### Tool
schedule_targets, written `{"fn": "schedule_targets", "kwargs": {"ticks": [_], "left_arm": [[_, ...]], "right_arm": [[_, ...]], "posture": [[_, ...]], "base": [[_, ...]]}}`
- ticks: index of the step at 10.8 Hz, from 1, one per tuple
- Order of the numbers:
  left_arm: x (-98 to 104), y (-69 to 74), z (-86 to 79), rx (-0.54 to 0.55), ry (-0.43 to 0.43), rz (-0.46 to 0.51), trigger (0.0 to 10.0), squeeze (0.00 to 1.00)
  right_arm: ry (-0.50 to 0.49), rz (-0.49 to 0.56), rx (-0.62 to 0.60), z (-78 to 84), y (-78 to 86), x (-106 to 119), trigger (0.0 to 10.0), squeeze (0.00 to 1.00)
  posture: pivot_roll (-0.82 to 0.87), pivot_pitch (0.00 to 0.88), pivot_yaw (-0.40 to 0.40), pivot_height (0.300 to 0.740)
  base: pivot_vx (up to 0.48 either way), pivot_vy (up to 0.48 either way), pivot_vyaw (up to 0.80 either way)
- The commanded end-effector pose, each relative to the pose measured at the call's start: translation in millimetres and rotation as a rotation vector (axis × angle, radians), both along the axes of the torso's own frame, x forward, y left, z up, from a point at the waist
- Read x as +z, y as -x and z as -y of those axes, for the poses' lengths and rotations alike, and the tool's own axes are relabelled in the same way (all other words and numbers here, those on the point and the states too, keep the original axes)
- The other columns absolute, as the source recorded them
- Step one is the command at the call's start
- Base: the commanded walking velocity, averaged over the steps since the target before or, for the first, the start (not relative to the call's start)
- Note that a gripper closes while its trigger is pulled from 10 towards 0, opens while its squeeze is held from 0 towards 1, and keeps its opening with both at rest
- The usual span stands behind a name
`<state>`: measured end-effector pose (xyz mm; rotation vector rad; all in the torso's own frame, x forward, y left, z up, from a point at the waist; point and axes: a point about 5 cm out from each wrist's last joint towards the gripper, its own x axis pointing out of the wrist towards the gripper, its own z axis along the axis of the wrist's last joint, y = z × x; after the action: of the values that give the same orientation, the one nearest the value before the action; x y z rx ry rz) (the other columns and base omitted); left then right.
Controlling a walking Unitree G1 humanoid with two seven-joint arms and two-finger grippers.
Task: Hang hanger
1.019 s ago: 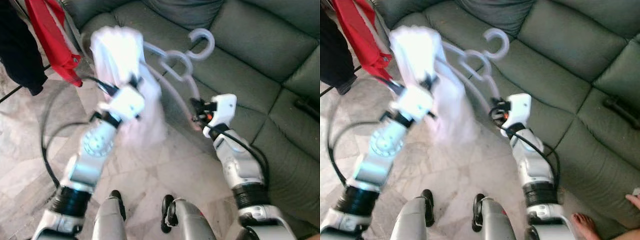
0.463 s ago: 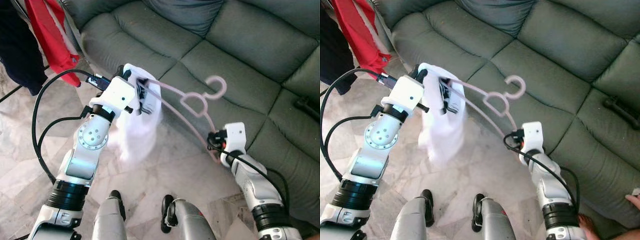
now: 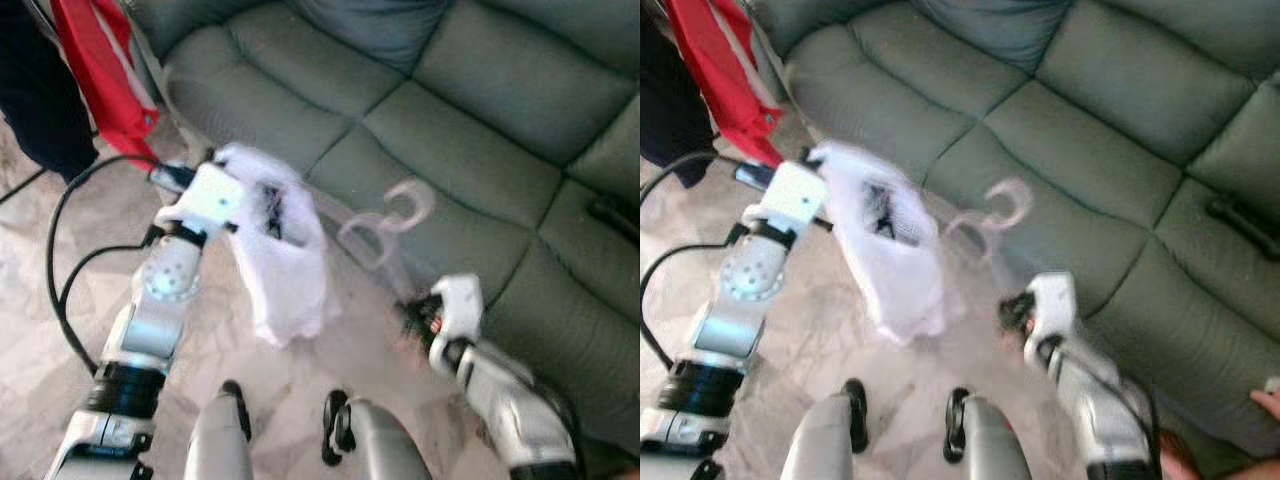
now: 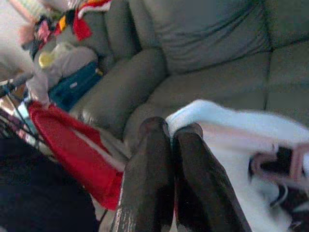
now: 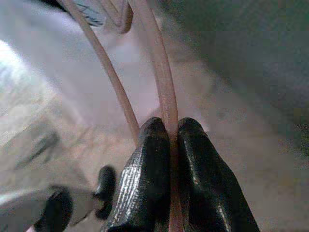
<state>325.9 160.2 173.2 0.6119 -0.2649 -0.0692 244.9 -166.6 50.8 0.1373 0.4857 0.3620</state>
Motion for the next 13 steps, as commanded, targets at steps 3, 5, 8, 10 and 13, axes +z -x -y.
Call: {"fn": "schedule_targets", "kwargs": {"ticks": [3,5,8,10,13], "left_arm": [[31.6,-1.6,2.0,-0.006,0.030,0.128,10.0,0.00],[40.6,0.0,5.4,-0.015,0.036,0.147,10.0,0.00],[43.9,7.5,30.0,-0.163,0.022,0.131,10.0,0.00],[44.9,12.2,38.6,-0.221,0.042,0.113,10.0,0.00],[37.2,23.2,57.7,-0.370,0.006,0.073,10.0,0.00]], "right_arm": [[-0.006,-0.095,0.129,2.2,23.0,-8.9,10.0,0.00],[0.070,-0.125,0.155,8.7,26.1,-18.3,10.0,0.00],[0.316,-0.057,0.399,14.6,16.2,-24.9,10.0,0.00],[0.305,0.011,0.356,17.3,-7.3,-19.7,10.0,0.00],[0.305,0.273,0.322,6.0,-48.1,12.1,10.0,0.00]], "posture": [[0.03,0.256,-0.084,0.740],[0.03,0.257,-0.090,0.740],[0.04,0.259,-0.092,0.740],[0.05,0.260,-0.090,0.740],[0.05,0.261,-0.085,0.740]], "base": [[0.000,0.000,0.00],[0.000,0.000,0.00],[0.000,0.000,0.00],[0.000,0.000,0.00],[0.000,0.000,0.00]]}}
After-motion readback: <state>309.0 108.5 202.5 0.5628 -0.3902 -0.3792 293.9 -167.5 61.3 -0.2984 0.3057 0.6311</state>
